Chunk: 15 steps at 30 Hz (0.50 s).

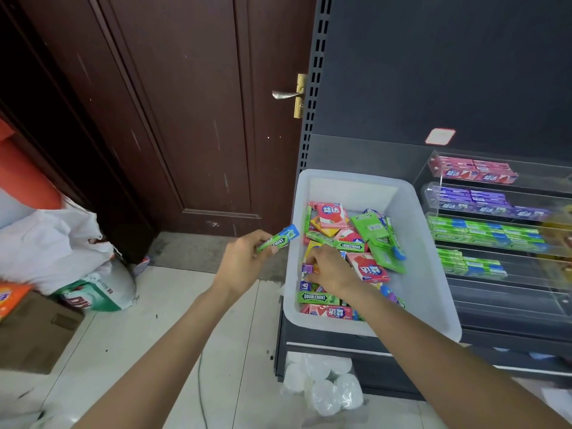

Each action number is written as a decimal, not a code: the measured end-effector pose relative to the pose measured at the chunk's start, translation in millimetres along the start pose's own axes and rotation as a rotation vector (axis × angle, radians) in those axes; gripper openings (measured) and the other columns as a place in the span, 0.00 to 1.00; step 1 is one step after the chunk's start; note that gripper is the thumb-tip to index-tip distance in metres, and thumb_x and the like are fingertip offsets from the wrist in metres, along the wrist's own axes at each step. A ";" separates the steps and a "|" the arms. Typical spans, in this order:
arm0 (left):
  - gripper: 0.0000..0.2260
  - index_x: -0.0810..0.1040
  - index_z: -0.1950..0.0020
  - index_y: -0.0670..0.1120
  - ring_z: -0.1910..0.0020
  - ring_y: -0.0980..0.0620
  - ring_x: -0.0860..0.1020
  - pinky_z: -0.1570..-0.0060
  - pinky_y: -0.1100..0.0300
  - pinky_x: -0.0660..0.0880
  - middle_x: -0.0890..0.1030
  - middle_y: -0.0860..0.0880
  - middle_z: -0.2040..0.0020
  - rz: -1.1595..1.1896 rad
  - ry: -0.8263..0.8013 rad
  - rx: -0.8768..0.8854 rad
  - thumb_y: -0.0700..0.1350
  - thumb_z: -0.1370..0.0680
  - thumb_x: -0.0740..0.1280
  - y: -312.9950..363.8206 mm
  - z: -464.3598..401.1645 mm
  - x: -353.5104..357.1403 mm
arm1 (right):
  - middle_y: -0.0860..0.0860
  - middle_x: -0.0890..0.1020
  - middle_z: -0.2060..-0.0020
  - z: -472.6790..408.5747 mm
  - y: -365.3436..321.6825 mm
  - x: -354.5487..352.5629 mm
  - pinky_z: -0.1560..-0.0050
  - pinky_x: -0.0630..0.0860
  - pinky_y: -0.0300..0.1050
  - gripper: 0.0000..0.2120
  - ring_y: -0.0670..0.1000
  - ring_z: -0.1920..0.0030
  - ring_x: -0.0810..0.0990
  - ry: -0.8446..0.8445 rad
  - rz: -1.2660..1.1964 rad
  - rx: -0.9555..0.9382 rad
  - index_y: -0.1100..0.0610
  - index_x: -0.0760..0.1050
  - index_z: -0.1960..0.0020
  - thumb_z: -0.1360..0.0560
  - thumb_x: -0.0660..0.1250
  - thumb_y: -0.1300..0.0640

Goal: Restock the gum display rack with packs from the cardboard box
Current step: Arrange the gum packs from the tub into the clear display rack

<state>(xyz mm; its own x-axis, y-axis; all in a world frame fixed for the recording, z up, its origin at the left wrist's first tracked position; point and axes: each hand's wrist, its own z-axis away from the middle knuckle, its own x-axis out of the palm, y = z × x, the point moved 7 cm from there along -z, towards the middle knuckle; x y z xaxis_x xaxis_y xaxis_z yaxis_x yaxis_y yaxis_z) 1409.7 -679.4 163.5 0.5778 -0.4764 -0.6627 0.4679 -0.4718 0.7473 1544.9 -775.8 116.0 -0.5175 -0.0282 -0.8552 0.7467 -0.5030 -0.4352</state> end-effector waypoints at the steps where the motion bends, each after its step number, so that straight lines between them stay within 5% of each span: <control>1: 0.05 0.79 0.49 0.47 0.61 0.50 0.76 0.66 0.69 0.67 0.80 0.51 0.60 -0.002 -0.006 0.001 0.45 0.23 0.67 1.1 -1.1 1.6 | 0.52 0.75 0.51 1.0 -2.2 0.1 0.51 0.69 0.41 0.14 0.51 0.50 0.75 -0.005 -0.051 -0.005 0.59 0.73 0.43 0.28 0.71 0.60; 5: 0.05 0.79 0.50 0.47 0.60 0.50 0.78 0.62 0.62 0.70 0.82 0.50 0.58 0.033 -0.024 0.037 0.45 0.23 0.67 18.3 -9.2 12.5 | 0.49 0.75 0.59 8.8 9.8 -9.3 0.57 0.70 0.41 0.09 0.50 0.56 0.75 0.008 -0.223 0.032 0.56 0.69 0.52 0.27 0.69 0.63; 10: 0.07 0.79 0.48 0.44 0.61 0.54 0.75 0.66 0.72 0.66 0.81 0.52 0.56 0.047 -0.036 0.144 0.44 0.23 0.67 73.8 -28.2 37.0 | 0.49 0.79 0.55 27.9 62.7 -73.9 0.61 0.69 0.35 0.13 0.50 0.57 0.77 0.304 -0.390 0.079 0.56 0.78 0.44 0.27 0.68 0.65; 15: 0.06 0.80 0.48 0.46 0.64 0.46 0.77 0.64 0.62 0.68 0.81 0.49 0.61 0.086 -0.075 0.221 0.43 0.23 0.67 148.5 -46.6 88.0 | 0.54 0.81 0.60 57.9 137.6 -143.2 0.58 0.71 0.39 0.07 0.49 0.59 0.76 0.478 -0.476 0.123 0.55 0.80 0.54 0.30 0.72 0.64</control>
<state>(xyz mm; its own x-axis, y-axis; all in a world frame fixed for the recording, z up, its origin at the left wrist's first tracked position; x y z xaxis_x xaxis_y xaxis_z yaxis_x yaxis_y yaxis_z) 1561.2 -756.8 218.5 0.5540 -0.5717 -0.6052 0.2571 -0.5740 0.7774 1697.6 -891.0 194.9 -0.5153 0.5904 -0.6212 0.4158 -0.4615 -0.7836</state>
